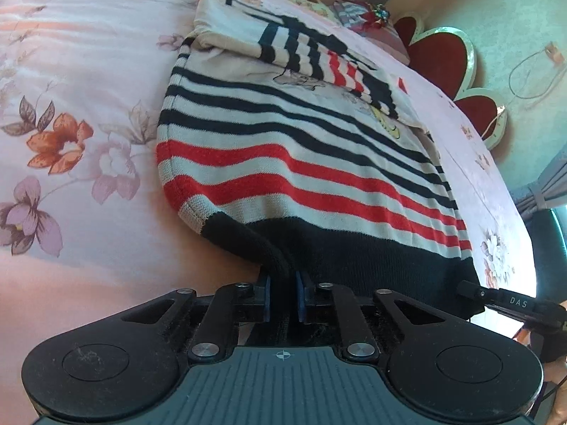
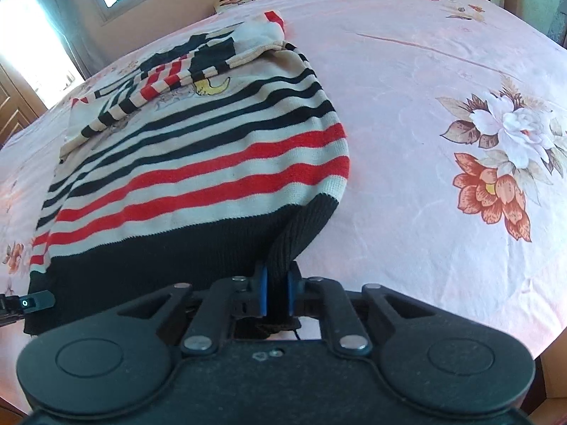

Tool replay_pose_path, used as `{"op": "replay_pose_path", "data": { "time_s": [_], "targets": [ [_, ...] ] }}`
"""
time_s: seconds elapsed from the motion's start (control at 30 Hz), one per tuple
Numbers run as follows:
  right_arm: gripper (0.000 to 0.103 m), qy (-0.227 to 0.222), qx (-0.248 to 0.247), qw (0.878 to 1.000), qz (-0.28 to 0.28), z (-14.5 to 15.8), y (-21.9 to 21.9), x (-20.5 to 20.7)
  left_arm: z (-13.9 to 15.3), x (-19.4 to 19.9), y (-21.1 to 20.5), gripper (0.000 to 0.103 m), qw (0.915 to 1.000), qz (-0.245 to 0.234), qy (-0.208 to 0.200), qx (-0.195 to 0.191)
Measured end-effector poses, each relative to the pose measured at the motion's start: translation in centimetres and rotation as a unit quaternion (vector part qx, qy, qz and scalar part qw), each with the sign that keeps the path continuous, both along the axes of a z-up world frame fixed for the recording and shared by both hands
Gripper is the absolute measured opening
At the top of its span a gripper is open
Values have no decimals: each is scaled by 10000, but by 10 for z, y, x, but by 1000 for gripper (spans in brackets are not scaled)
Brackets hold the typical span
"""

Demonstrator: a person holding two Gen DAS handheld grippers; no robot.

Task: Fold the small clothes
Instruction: 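Lift the hem with both grippers and fold it over toward the collar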

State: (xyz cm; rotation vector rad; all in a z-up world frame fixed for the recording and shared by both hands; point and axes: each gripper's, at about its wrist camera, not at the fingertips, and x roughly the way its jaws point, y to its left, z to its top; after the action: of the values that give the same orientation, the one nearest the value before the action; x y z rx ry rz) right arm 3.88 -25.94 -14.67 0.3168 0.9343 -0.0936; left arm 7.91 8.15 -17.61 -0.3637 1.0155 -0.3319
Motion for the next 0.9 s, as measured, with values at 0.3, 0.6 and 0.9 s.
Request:
{"op": "replay_pose_path", "data": {
  "time_s": [0.3,0.6,0.9],
  "targets": [
    [10,-1051,322,9938,176,55,-7,44,52,53,0,13,9929,306,-1143,-97],
    [10,-1731,437,9838,177,73,-30,191,77,189,-19,13,9817,668,-1774,170],
    [10,-1451,491,9881,144,43,-48,340,49,331,-36,13,9837,1070,-1378,428]
  ]
}}
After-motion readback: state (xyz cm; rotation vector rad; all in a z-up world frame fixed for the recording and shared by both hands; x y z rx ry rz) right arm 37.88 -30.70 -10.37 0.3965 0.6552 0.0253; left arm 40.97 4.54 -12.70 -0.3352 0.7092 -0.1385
